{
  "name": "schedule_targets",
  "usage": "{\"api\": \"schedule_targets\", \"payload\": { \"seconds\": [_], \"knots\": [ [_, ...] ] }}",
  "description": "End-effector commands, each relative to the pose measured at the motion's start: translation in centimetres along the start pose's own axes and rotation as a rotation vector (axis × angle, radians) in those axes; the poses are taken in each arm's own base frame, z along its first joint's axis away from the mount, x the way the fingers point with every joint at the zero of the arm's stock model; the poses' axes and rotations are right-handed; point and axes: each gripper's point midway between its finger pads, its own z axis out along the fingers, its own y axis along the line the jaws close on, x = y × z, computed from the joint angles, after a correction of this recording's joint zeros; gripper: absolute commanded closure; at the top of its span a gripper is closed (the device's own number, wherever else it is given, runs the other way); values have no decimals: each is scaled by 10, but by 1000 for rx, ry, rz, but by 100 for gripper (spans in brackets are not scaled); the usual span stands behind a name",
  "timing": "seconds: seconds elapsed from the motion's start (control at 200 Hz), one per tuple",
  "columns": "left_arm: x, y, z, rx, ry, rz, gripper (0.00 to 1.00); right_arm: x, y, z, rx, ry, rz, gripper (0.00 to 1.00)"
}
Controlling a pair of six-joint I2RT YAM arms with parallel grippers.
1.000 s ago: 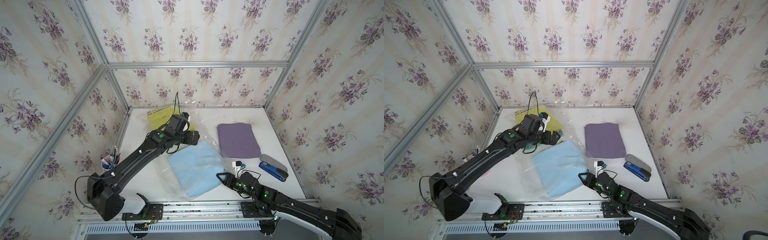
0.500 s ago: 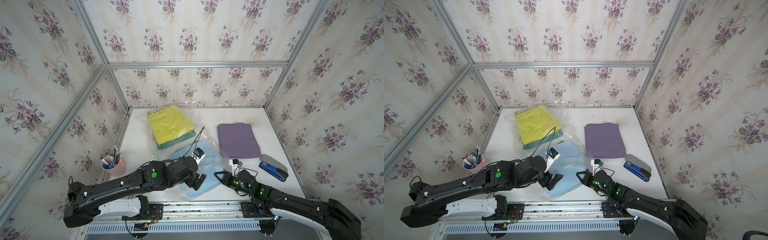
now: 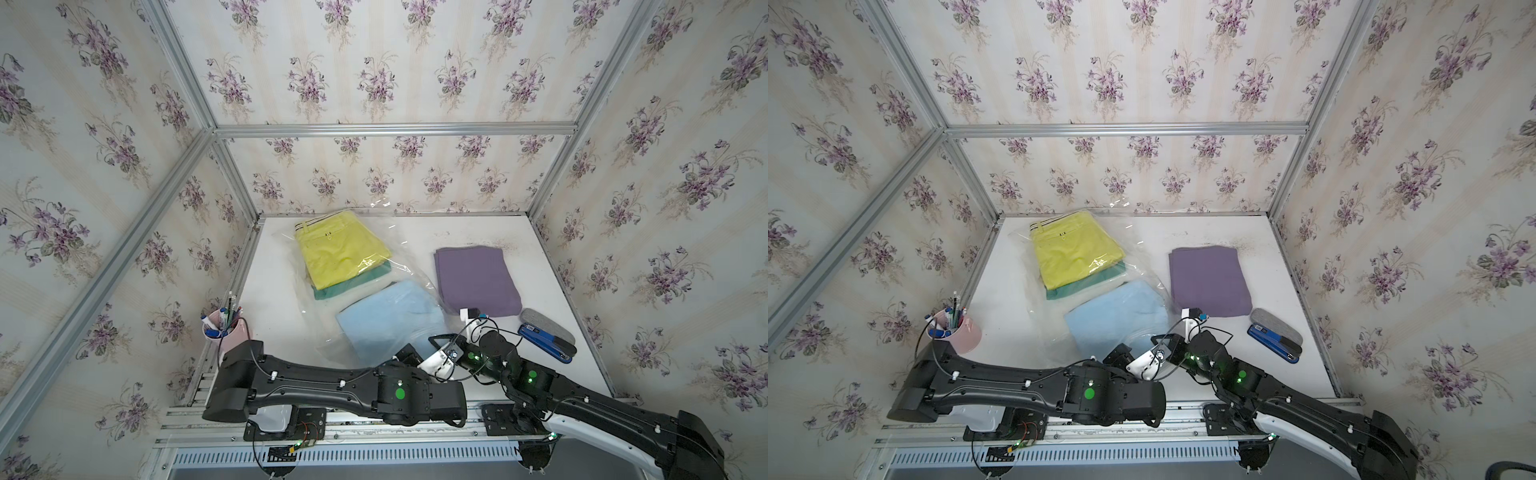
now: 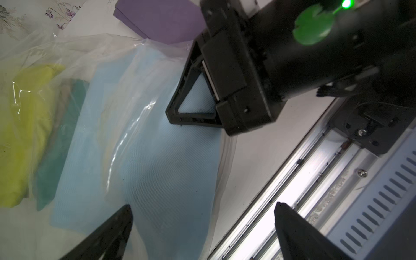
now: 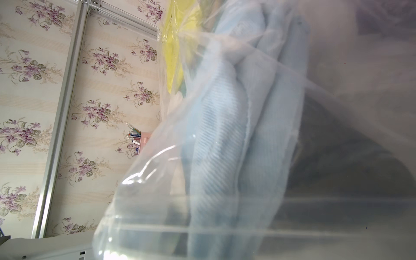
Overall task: Take the trousers out of the vacuum bag
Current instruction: Adjust the vacuum bag at the center of the board.
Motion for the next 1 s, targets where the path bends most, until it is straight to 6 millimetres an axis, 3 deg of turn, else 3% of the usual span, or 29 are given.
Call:
{"api": "schedule_targets", "payload": {
  "seconds": [0.0,0.26,0.465,0.799,0.994],
  "knots": [
    [-8,-3,14,-42,-28,-45,0,-10,2,-3,3,-46,-12,100],
    [18,1,47,-101,48,-90,0,-10,-2,-3,4,-48,-5,100],
    [47,20,68,-176,125,-135,0,-10,-3,-3,-1,-48,-5,100],
    [84,31,76,-241,215,-146,0,-15,-3,-4,-9,-61,-2,100],
    [100,45,73,-297,246,-146,8,-15,-3,-5,-10,-60,-4,100]
  ]
}}
